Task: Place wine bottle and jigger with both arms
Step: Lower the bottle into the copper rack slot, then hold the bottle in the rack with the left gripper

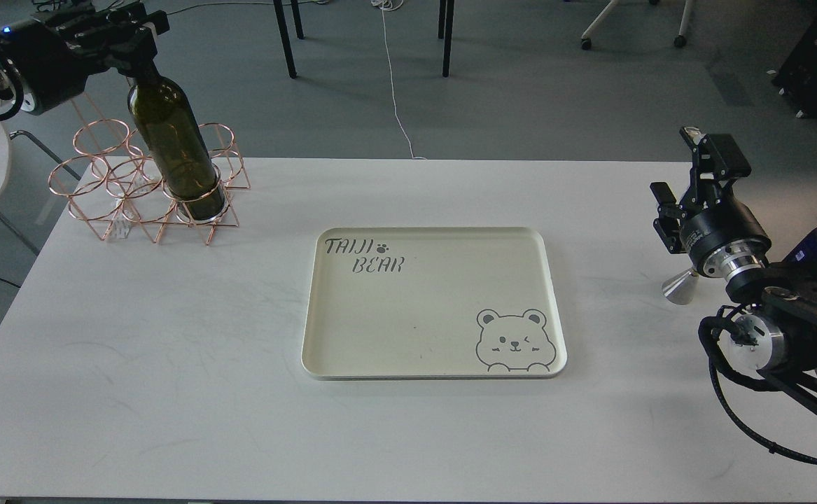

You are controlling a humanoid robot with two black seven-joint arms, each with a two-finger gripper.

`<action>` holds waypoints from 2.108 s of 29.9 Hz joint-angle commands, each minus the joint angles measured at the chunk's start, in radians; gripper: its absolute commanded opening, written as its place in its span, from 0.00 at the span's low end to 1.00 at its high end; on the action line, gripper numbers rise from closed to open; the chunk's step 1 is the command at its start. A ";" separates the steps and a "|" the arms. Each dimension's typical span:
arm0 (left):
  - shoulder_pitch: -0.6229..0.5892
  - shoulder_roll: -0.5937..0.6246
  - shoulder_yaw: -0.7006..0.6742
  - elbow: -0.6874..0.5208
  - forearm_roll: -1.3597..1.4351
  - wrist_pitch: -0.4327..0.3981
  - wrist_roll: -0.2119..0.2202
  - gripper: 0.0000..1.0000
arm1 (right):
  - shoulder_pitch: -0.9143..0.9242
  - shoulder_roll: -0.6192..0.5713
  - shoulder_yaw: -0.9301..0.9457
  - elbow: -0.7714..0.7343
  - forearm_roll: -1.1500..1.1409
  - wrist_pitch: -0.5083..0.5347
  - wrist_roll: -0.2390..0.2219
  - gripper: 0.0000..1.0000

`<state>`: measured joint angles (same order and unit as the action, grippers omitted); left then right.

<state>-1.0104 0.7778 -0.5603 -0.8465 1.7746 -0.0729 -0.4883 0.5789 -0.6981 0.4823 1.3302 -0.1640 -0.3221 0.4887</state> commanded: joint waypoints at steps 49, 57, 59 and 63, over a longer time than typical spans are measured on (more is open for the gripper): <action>0.052 -0.040 0.002 0.040 -0.049 0.010 0.000 0.11 | -0.007 -0.003 0.001 0.003 0.000 0.001 0.000 0.96; 0.044 -0.037 0.033 0.040 -0.049 0.015 0.000 0.06 | -0.007 -0.003 0.001 0.003 0.000 0.001 0.000 0.96; 0.044 -0.038 0.033 0.040 -0.049 0.016 0.000 0.35 | -0.007 -0.003 0.001 0.003 0.000 0.001 0.000 0.96; 0.043 -0.038 0.033 0.040 -0.053 0.019 0.000 0.82 | -0.007 -0.003 0.001 0.003 0.000 0.000 0.000 0.96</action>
<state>-0.9658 0.7398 -0.5277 -0.8074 1.7255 -0.0553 -0.4891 0.5722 -0.7011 0.4833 1.3331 -0.1637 -0.3208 0.4887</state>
